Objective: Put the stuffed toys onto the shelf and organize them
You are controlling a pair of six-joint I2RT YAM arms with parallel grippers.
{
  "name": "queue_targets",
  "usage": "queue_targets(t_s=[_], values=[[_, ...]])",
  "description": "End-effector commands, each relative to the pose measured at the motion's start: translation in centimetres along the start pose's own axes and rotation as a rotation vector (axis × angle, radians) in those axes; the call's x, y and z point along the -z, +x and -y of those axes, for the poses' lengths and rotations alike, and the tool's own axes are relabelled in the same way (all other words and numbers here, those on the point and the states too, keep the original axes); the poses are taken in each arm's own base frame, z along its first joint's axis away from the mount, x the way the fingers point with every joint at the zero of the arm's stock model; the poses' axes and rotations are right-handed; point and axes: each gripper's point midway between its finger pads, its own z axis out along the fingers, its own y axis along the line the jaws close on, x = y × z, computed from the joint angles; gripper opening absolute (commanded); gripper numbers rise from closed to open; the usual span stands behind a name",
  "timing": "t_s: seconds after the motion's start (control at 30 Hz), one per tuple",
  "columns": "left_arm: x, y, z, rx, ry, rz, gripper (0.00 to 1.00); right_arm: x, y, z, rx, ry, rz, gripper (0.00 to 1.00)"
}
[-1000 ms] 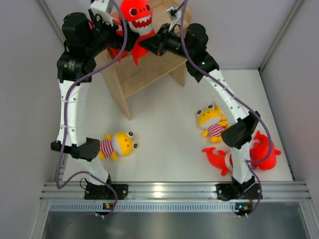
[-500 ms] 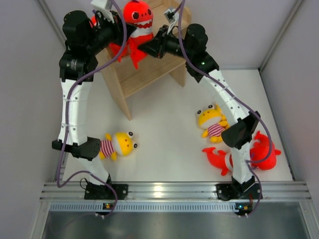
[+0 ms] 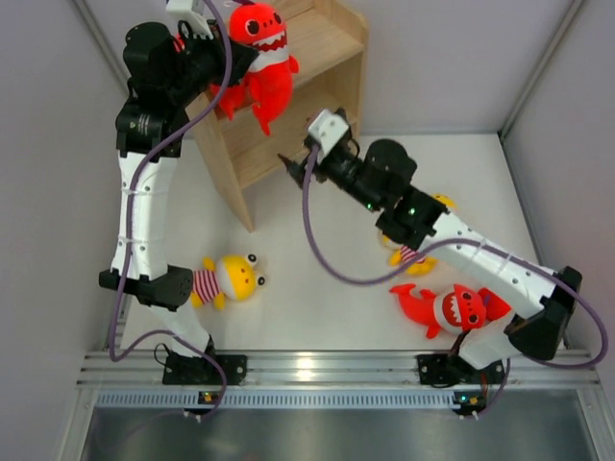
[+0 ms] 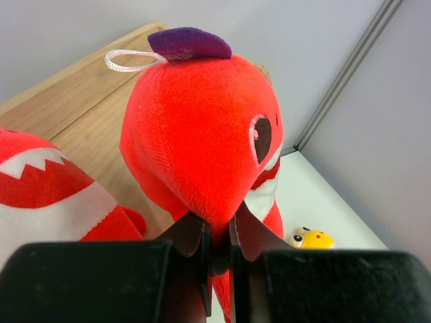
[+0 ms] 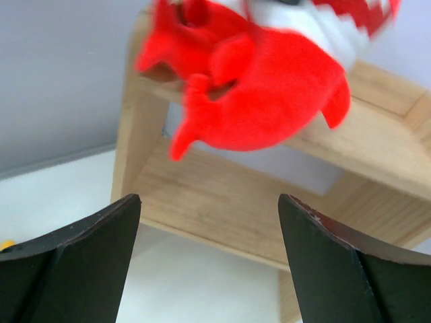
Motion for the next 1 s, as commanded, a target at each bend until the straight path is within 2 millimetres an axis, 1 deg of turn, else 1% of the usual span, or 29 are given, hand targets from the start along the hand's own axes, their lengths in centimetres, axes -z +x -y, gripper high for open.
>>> queue_targets(t_s=[0.0, 0.03, 0.1, 0.13, 0.17, 0.2, 0.23, 0.27, 0.3, 0.33, 0.37, 0.43, 0.47, 0.53, 0.57, 0.6, 0.63, 0.67, 0.7, 0.73, 0.77, 0.8, 0.83, 0.87, 0.9, 0.93, 0.97], values=[[2.1, -3.1, 1.0, 0.01, -0.013, 0.097, 0.0, 2.8, -4.2, 1.9, 0.367, 0.226, 0.111, 0.84], [2.3, -3.1, 0.8, 0.005, -0.03, 0.096, 0.0, 3.0, -3.9, 1.0, 0.4, 0.218, 0.104, 0.84], [3.0, -3.0, 0.7, -0.006, -0.041, 0.093, 0.0, 3.4, -3.7, 0.6, 0.457, 0.227, 0.086, 0.85], [3.2, -3.0, 0.8, -0.006, -0.041, 0.088, 0.0, 3.6, -4.0, 1.1, 0.479, 0.267, 0.092, 0.86], [3.5, -3.0, 1.0, -0.007, -0.037, 0.089, 0.0, 3.6, -4.1, 1.1, 0.512, 0.286, 0.104, 0.86], [3.6, -3.0, 1.0, -0.005, -0.038, 0.087, 0.0, 3.6, -3.4, 0.3, 0.553, 0.284, 0.108, 0.86], [3.7, -3.0, 1.2, -0.002, -0.033, 0.086, 0.0, 4.0, -4.9, 0.9, 0.623, 0.349, 0.154, 0.87], [3.9, -3.1, 1.3, 0.003, -0.032, 0.086, 0.0, 3.5, -4.4, 0.4, 0.663, 0.362, 0.155, 0.89], [4.1, -3.1, 1.4, 0.006, -0.028, 0.085, 0.0, 3.5, -4.7, 0.0, 0.733, 0.381, 0.159, 0.89], [4.0, -2.9, 1.4, 0.009, -0.027, 0.08, 0.0, 3.7, -5.7, 0.3, 0.735, 0.438, 0.189, 0.9], [4.1, -2.9, 1.6, 0.013, -0.022, 0.079, 0.0, 2.9, -4.9, -0.3, 0.768, 0.44, 0.175, 0.91], [4.1, -2.8, 1.6, 0.015, -0.018, 0.075, 0.0, 2.4, -4.9, -0.7, 0.838, 0.457, 0.177, 0.93], [4.2, -2.9, 1.7, 0.015, -0.017, 0.075, 0.0, 1.8, -4.4, -1.0, 0.857, 0.464, 0.176, 0.93], [4.2, -2.9, 1.7, 0.015, -0.018, 0.076, 0.0, 1.5, -4.6, -1.0, 0.892, 0.497, 0.181, 0.94], [4.3, -2.9, 1.7, 0.015, -0.019, 0.076, 0.0, 0.9, -4.0, -1.2, 0.903, 0.505, 0.175, 0.94], [4.4, -3.0, 1.7, 0.014, -0.018, 0.077, 0.0, 0.9, -5.1, -0.6, 0.906, 0.547, 0.188, 0.94], [4.3, -2.8, 1.7, 0.016, -0.019, 0.073, 0.0, 0.7, -5.0, -0.3, 0.908, 0.567, 0.169, 0.94], [4.5, -2.9, 1.8, 0.016, -0.017, 0.075, 0.0, 0.0, -4.3, -0.7, 0.922, 0.565, 0.159, 0.94], [4.5, -2.9, 1.8, 0.016, -0.015, 0.075, 0.0, 0.1, -5.2, -0.4, 0.928, 0.596, 0.175, 0.94], [4.4, -2.7, 1.8, 0.021, -0.015, 0.07, 0.0, -0.7, -4.5, -0.8, 0.944, 0.592, 0.169, 0.94], [4.4, -2.7, 1.8, 0.022, -0.015, 0.07, 0.0, -1.1, -4.5, -0.9, 0.95, 0.599, 0.17, 0.94], [4.4, -2.7, 1.8, 0.024, -0.012, 0.069, 0.0, -1.0, -5.6, -0.4, 0.946, 0.634, 0.181, 0.94], [4.5, -2.8, 1.9, 0.024, -0.008, 0.071, 0.0, -1.3, -5.5, -0.3, 0.942, 0.649, 0.169, 0.94], [4.5, -2.8, 2.0, 0.024, -0.005, 0.07, 0.0, -2.1, -4.7, -0.6, 0.951, 0.649, 0.155, 0.94], [4.6, -2.8, 2.1, 0.024, -0.003, 0.07, 0.0, -2.1, -5.5, 0.2, 0.937, 0.686, 0.162, 0.94], [4.6, -2.7, 2.1, 0.024, -0.004, 0.069, 0.0, -2.4, -5.5, 0.3, 0.934, 0.693, 0.157, 0.93], [4.6, -2.6, 2.0, 0.024, -0.005, 0.066, 0.0, -2.7, -5.8, 0.7, 0.911, 0.703, 0.162, 0.92]])
